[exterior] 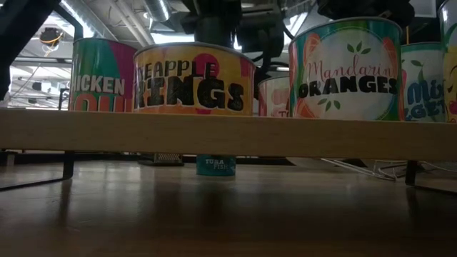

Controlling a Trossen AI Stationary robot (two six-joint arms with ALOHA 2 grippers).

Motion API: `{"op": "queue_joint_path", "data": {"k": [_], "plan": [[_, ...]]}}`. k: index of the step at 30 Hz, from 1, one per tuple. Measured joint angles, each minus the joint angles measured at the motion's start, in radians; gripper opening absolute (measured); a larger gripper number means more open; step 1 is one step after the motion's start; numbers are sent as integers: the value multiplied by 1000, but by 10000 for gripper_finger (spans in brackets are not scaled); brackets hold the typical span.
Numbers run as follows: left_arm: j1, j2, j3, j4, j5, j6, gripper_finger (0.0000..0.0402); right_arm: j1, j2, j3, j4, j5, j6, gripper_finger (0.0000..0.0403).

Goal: Pick and place cans onto a shelf
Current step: Put the tuna can on the shelf

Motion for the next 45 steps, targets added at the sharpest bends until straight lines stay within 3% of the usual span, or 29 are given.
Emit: {"op": "queue_joint_path", "data": {"k": [4, 13, 24, 35, 45], "plan": [[-9, 0, 0, 0, -1, -4, 7, 0, -6, 0, -57, 0, 25, 83], [-20, 0, 0, 29, -2, 35, 4, 0, -199, -5, -151, 0, 164, 83], [-20, -25, 11, 33, -5, 106, 2, 0, -503, -310, 148, 1, 191, 83], [-34, -73, 216, -103, -97, 88, 1, 0, -528, -348, 175, 0, 192, 83], [-181, -77, 493, -292, -163, -128, 0, 0, -528, -348, 171, 0, 251, 83]]}}
